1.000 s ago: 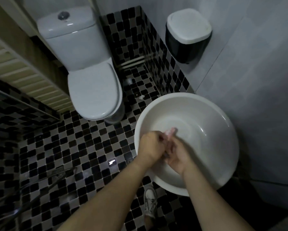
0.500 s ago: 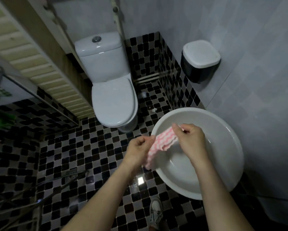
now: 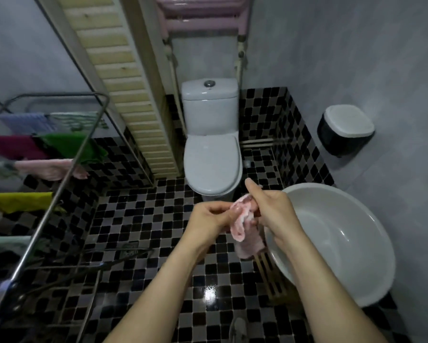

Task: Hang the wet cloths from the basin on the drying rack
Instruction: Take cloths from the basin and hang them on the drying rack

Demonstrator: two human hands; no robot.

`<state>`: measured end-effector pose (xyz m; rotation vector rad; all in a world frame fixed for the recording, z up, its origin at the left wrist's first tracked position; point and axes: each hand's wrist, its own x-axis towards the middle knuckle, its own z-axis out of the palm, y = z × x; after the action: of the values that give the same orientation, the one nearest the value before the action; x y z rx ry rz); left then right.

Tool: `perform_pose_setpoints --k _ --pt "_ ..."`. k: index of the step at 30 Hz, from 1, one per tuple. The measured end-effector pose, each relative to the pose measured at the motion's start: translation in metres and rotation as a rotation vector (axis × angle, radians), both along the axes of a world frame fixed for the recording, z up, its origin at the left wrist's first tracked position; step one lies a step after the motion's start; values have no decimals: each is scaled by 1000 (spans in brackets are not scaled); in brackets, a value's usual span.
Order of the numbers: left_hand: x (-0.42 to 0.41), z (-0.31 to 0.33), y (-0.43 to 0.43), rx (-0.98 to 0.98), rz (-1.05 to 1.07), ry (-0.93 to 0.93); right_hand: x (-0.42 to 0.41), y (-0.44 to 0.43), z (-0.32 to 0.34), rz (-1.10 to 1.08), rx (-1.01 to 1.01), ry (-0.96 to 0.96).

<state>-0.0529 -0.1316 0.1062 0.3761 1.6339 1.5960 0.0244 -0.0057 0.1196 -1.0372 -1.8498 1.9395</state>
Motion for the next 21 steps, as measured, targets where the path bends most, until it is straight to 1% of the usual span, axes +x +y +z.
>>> perform_pose_setpoints --k 2,4,7,9,11,13,15,16,18,20,21 --pt "-4 6 -26 74 88 -150 -4 -18 9 93 -21 35" --pt "-6 13 -49 153 199 -265 -7 -37 14 194 32 25" --pt "-11 25 -96 211 326 -320 -17 -79 26 356 101 -3" --pt "-13 31 -119 187 353 -288 -23 -101 36 466 155 -6" --pt "-13 39 -151 137 346 -188 -33 -131 45 615 148 -30" --pt "-11 50 -171 90 312 -80 -39 -149 54 758 91 -35" --pt "-11 60 -208 55 340 37 -45 -177 63 876 158 -7" --pt "-11 63 -222 40 346 89 -48 -187 69 897 202 1" --pt "-8 71 -255 26 358 132 -56 -210 76 918 268 21" --pt "-6 77 -282 -13 359 152 -64 -232 82 954 246 72" --pt "-7 78 -294 -54 360 181 -68 -241 81 972 179 94"
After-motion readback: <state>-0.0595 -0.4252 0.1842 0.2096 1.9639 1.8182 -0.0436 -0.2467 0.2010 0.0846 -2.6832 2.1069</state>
